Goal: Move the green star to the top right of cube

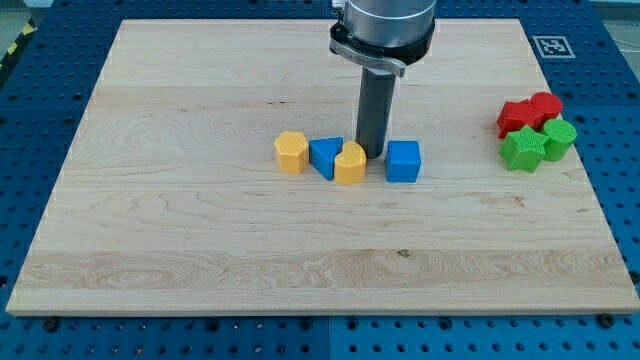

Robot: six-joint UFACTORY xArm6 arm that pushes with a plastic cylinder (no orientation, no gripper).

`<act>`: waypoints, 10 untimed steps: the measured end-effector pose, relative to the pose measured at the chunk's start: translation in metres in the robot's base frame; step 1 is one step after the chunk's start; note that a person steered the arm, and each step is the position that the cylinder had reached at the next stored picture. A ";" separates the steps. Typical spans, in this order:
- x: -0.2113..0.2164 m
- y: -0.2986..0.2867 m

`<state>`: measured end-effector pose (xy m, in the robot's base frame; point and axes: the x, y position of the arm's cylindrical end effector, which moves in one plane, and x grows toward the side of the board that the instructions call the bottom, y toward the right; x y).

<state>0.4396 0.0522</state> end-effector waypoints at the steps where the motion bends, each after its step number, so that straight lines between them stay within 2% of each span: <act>1: -0.029 0.002; 4: -0.065 0.010; 5: -0.127 0.028; 6: -0.161 0.103; 7: -0.158 0.221; 8: -0.140 0.290; 9: -0.132 0.293; 10: -0.054 0.293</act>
<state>0.3859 0.3456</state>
